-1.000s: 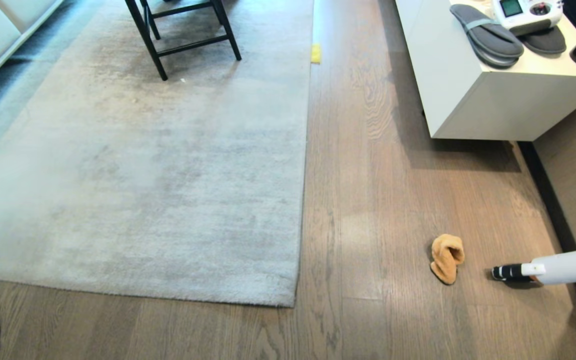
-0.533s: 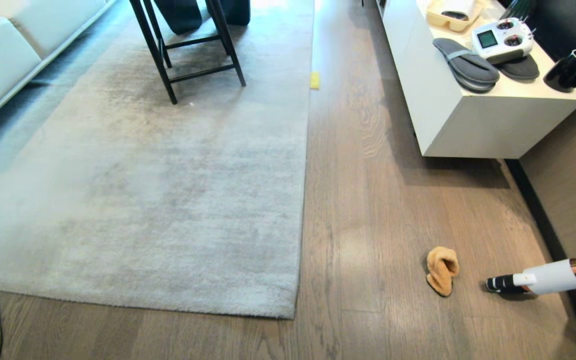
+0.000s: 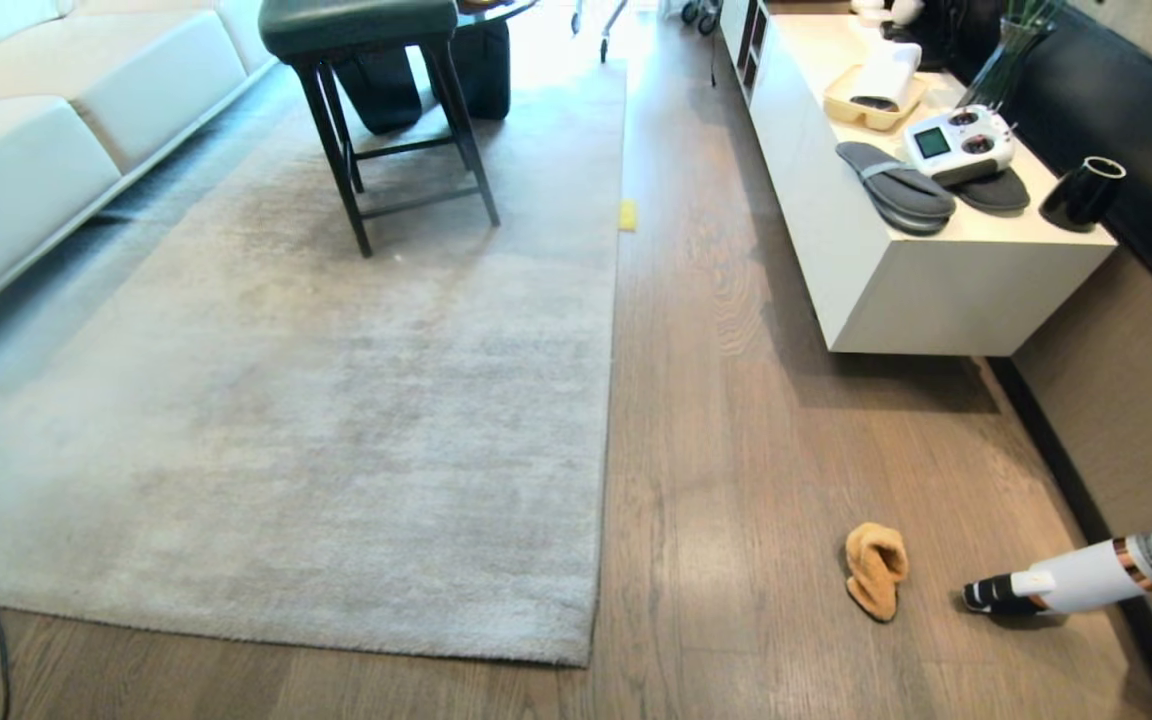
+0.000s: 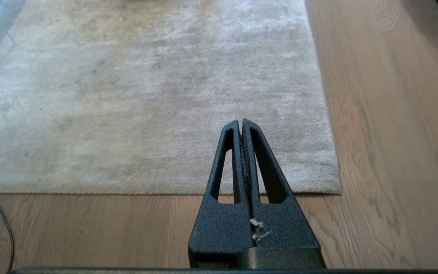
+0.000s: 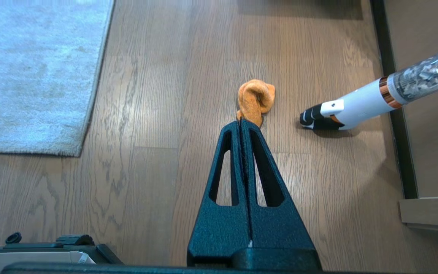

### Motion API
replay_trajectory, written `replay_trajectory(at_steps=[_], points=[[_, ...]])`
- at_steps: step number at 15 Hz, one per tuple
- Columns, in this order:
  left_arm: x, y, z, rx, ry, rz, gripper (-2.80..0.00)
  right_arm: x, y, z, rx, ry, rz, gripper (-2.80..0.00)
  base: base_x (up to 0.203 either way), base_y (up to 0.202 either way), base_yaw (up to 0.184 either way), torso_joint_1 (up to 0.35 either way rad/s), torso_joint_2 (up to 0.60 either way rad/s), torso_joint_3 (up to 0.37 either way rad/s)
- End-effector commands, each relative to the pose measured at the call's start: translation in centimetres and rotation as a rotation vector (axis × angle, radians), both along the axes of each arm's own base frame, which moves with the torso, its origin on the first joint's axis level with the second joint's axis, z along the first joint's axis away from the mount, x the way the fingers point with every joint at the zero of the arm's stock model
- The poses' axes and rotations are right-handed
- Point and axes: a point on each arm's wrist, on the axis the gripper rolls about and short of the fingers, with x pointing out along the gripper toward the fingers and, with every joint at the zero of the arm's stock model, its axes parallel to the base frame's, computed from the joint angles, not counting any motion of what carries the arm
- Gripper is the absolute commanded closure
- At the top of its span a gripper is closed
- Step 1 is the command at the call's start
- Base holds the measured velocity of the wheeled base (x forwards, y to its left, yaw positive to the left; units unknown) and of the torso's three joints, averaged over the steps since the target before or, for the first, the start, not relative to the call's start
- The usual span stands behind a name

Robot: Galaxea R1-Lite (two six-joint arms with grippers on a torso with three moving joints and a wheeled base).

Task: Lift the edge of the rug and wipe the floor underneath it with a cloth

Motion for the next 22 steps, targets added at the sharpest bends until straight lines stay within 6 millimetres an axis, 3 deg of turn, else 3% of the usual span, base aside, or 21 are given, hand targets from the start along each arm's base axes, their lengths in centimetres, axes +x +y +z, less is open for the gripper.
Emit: replay_trajectory(at_steps=[1, 10, 22], points=[[0.0, 0.0, 0.02, 0.0, 0.0, 0.0, 0.0, 0.03, 0.0, 0.01, 0.0, 0.002, 0.0, 0.0, 0.0, 0.0, 0.0, -0.001, 0.0, 0.204], [0.01, 0.0, -0.02, -0.001, 0.001, 0.002, 0.0, 0.03, 0.0, 0.01, 0.0, 0.002, 0.0, 0.0, 0.0, 0.0, 0.0, 0.001, 0.0, 0.202], [0.01, 0.0, -0.03, 0.0, 0.003, 0.002, 0.0, 0.03, 0.0, 0.01, 0.0, 0.002, 0.0, 0.0, 0.0, 0.0, 0.0, 0.001, 0.0, 0.02]])
